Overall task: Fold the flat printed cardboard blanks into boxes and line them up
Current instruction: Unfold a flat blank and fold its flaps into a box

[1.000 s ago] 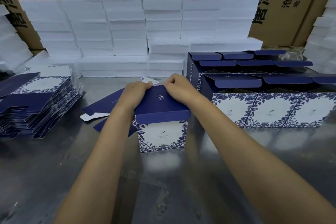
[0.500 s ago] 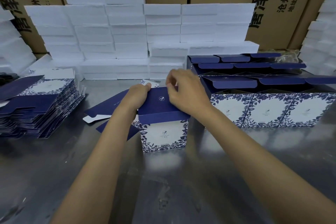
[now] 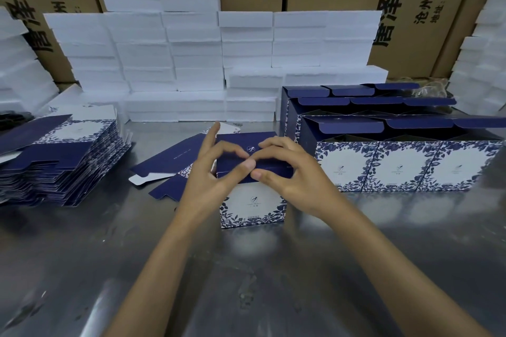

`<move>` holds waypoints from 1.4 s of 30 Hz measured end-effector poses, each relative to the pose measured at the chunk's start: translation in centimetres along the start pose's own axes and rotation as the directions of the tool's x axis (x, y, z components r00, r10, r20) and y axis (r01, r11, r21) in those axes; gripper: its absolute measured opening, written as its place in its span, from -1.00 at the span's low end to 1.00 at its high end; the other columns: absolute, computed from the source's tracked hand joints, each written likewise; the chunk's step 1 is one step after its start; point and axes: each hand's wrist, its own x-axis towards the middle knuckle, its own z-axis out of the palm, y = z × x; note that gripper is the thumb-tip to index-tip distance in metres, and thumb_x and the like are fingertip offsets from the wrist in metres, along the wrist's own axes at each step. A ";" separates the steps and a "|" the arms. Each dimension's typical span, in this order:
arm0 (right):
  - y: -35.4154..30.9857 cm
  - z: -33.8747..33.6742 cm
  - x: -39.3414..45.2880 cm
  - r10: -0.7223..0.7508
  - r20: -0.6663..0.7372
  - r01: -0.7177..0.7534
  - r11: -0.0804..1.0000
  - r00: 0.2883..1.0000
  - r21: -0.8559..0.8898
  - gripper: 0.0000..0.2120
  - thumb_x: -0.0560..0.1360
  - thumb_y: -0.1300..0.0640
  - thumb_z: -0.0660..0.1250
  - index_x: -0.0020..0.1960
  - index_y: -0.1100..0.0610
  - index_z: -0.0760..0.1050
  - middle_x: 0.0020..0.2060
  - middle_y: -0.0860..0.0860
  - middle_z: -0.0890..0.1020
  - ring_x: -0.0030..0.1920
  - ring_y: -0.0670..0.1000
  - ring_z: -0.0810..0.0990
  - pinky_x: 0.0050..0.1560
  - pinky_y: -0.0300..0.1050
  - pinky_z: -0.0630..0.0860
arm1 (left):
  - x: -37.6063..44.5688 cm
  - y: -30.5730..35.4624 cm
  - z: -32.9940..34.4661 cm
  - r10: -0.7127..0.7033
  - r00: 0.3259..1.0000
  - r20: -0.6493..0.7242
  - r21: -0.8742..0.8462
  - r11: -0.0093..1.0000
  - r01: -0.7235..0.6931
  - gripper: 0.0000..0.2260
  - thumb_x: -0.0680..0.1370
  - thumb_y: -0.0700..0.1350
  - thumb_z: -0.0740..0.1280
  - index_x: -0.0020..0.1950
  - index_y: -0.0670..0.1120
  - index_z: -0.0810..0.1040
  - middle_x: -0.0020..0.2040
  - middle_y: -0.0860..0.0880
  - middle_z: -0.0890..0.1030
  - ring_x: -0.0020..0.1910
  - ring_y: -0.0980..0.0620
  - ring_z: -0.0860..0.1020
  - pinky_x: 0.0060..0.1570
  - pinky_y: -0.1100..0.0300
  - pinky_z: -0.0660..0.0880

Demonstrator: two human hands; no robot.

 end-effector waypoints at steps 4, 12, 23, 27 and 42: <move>0.2 1.0 -0.7 0.048 -0.054 -0.038 0.984 0.997 0.176 -0.81 0.49 0.24 0.50 0.02 -0.02 0.66 0.24 -0.07 0.55 0.39 -0.39 0.29 0.39 -0.45 0.17 | -1.1 -0.4 -0.2 -0.030 1.000 0.003 -0.086 0.996 0.030 -0.81 0.40 0.01 0.48 -0.02 0.01 0.68 0.45 0.25 0.36 0.51 0.38 0.14 0.30 0.50 0.21; 0.5 0.6 -0.8 0.128 -0.058 -0.104 0.947 0.990 0.305 -0.81 0.47 0.27 0.51 0.05 0.06 0.71 0.38 -0.12 0.53 0.50 -0.24 0.30 0.44 -0.33 0.26 | -1.3 -0.8 -1.1 -0.032 0.999 0.010 -0.096 0.995 0.033 -0.77 0.38 0.00 0.50 0.03 0.03 0.73 0.58 0.12 0.25 0.44 0.47 0.20 0.20 0.45 0.39; 1.1 -0.1 -2.3 0.259 -0.131 -0.156 0.841 0.957 0.518 -0.68 0.51 0.38 0.43 0.13 0.02 0.67 0.30 -0.06 0.58 0.28 -0.26 0.55 0.08 -0.33 0.54 | -2.0 -0.7 -1.2 -0.089 0.995 0.034 -0.162 0.982 0.094 -0.74 0.50 -0.10 0.44 0.16 0.14 0.67 0.26 0.23 0.59 0.33 0.37 0.43 0.11 0.35 0.50; 1.1 -0.2 -2.1 0.292 -0.154 -0.181 0.849 0.944 0.497 -0.71 0.53 0.41 0.40 0.11 0.08 0.67 0.07 -0.01 0.72 0.03 -0.18 0.67 0.00 -0.36 0.53 | -2.1 -0.4 -0.5 -0.044 0.999 -0.019 -0.055 0.998 0.043 -0.78 0.60 -0.21 0.37 0.14 0.08 0.64 -0.04 0.22 0.66 -0.04 0.25 0.58 0.01 0.41 0.45; -5.8 -12.4 6.4 0.064 -0.385 0.075 0.939 0.921 0.336 -0.75 0.60 0.35 0.31 0.10 0.03 0.60 0.08 -0.02 0.67 -0.09 -0.19 0.63 -0.13 -0.32 0.55 | 9.6 11.9 3.5 0.288 0.957 -0.039 0.105 0.954 -0.282 -0.81 0.67 -0.10 0.26 0.26 0.08 0.50 -0.01 0.02 0.61 -0.10 0.05 0.56 -0.16 0.16 0.51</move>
